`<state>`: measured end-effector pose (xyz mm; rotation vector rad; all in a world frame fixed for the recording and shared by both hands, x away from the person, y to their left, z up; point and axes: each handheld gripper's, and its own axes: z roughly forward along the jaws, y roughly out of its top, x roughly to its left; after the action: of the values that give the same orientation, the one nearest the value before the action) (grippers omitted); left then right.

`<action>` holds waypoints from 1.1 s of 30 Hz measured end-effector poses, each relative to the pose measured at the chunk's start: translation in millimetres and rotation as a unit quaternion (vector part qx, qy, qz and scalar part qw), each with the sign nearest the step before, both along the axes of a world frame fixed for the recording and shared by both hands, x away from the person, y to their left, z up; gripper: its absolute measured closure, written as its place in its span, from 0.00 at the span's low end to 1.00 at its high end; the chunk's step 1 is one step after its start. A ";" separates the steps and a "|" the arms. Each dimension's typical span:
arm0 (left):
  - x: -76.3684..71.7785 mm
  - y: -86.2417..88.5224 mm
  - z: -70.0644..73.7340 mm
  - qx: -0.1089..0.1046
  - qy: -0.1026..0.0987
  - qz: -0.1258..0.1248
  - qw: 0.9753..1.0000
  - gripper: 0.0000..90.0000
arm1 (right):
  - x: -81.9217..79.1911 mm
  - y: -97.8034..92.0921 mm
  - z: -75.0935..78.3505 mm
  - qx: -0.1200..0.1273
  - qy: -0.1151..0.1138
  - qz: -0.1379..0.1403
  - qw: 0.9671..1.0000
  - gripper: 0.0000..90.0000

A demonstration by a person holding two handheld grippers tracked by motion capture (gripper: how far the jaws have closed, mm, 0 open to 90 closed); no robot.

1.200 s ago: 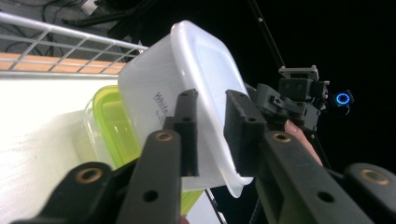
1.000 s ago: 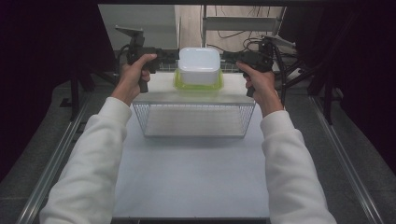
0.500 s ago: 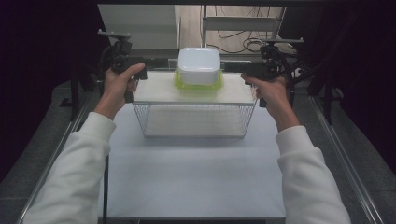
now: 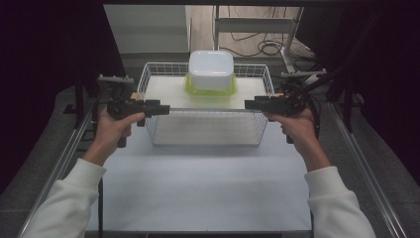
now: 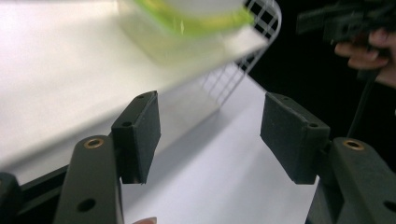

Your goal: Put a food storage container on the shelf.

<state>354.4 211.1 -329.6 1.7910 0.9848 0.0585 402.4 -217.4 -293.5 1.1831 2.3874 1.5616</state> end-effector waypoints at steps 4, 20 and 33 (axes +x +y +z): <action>-14.7 -4.8 -16.6 0.027 0.003 -0.008 1.000 0.41 | -13.8 -3.8 -14.6 -0.021 0.000 0.007 1.000 0.45; -62.5 -7.9 -88.6 0.106 0.032 -0.017 0.994 0.38 | -64.9 -18.5 -96.5 -0.091 0.029 0.036 0.995 0.42; -75.0 -1.8 -147.4 0.140 0.080 -0.002 0.987 0.36 | -80.8 -38.1 -163.9 -0.134 0.080 0.024 0.987 0.38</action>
<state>279.4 209.2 -477.0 2.0794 1.1305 0.0539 321.6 -255.5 -457.4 1.2414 2.6402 1.1449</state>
